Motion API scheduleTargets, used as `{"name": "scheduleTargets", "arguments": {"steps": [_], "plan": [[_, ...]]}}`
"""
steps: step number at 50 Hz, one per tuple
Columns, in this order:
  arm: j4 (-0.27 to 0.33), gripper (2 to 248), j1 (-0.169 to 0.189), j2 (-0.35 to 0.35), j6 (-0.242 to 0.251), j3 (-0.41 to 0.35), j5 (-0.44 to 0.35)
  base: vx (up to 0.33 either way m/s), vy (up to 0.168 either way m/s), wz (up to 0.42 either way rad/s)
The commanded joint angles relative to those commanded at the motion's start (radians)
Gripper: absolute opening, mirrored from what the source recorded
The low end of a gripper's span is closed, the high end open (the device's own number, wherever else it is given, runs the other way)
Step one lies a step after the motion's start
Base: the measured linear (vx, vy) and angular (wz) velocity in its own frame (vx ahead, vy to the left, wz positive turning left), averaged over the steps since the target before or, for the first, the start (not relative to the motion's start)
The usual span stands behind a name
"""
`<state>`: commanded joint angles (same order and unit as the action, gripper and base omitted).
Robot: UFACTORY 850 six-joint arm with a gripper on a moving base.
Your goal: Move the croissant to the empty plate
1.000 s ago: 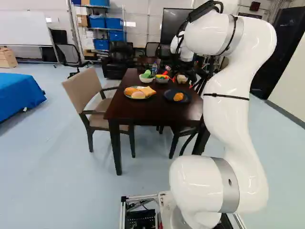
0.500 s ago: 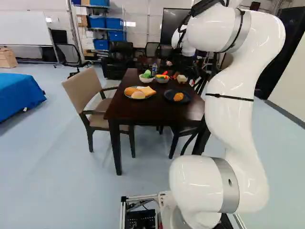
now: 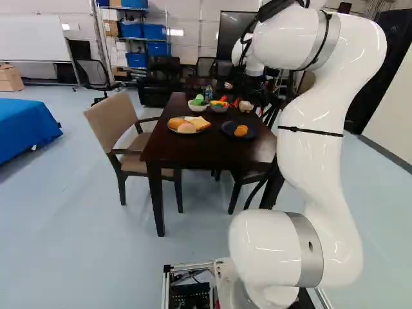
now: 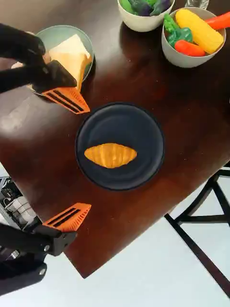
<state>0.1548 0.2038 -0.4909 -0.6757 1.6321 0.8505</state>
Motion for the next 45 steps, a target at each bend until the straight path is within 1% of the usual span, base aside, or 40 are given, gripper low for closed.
{"name": "scheduleTargets", "arguments": {"steps": [23, 35, 45], "plan": [[-0.007, 247, -0.009, 0.035, 0.031, -0.070, -0.078, 0.000, 0.000, 0.000], [-0.013, 247, -0.017, 0.064, 0.056, -0.128, -0.142, 0.000, 0.000, 0.000], [-0.019, 247, -0.025, 0.094, 0.083, -0.189, -0.211, 0.000, 0.000, 0.000]]}}
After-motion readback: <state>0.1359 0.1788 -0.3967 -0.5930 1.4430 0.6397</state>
